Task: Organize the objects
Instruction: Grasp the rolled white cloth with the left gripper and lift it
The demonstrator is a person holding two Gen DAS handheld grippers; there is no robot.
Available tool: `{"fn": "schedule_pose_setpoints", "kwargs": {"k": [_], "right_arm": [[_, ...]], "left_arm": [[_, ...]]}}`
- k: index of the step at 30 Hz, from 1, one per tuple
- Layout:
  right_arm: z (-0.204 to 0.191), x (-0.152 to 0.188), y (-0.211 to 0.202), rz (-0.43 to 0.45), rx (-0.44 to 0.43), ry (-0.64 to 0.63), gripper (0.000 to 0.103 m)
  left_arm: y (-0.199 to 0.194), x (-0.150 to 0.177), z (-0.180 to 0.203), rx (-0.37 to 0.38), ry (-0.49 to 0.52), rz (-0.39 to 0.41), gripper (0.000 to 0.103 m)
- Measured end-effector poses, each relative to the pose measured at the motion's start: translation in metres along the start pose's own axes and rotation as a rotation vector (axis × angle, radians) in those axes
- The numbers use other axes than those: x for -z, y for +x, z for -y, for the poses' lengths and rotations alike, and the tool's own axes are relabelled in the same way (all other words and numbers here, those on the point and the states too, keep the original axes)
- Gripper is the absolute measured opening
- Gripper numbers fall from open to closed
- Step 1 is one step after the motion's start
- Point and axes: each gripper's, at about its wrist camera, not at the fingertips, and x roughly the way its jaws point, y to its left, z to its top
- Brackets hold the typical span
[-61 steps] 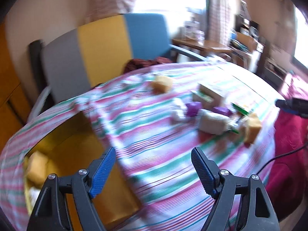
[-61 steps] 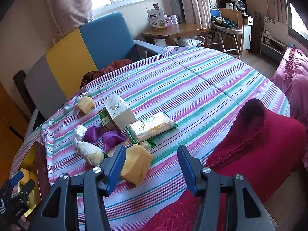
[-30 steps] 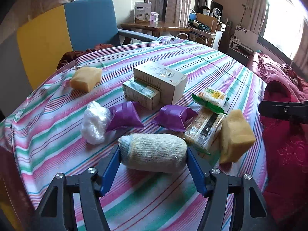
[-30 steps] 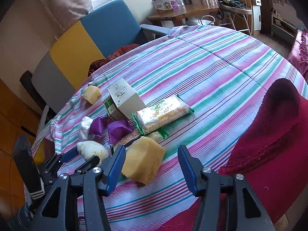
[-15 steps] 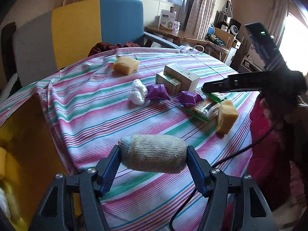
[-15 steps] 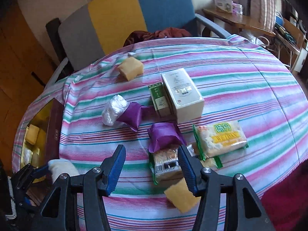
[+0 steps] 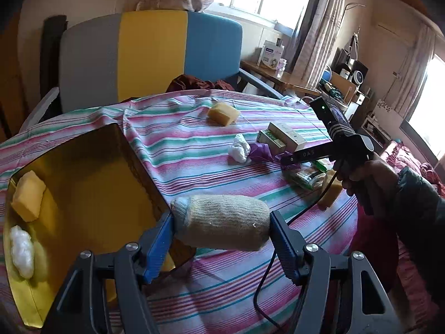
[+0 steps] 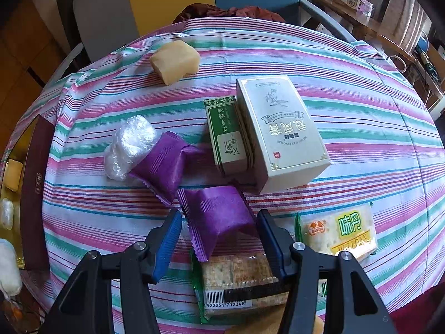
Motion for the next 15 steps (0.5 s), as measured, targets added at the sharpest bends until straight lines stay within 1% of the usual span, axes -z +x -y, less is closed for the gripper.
{"fn": "schedule_pose_setpoints", "kwargs": {"k": [5, 8, 11, 15], "right_arm": [[-0.003, 0.000, 0.009, -0.004, 0.005, -0.019, 0.057], [-0.006, 0.000, 0.005, 0.014, 0.003, -0.032, 0.057], [-0.003, -0.002, 0.004, 0.018, -0.008, -0.014, 0.057], [-0.002, -0.005, 0.011, 0.001, -0.007, 0.007, 0.057]], "left_arm": [[-0.017, 0.010, -0.027, -0.051, -0.077, 0.009, 0.069], [-0.024, 0.019, -0.043, -0.074, -0.121, 0.005, 0.069], [-0.030, 0.028, -0.055, -0.091, -0.165, 0.001, 0.069], [-0.044, 0.033, -0.066, -0.119, -0.189, 0.019, 0.069]]}}
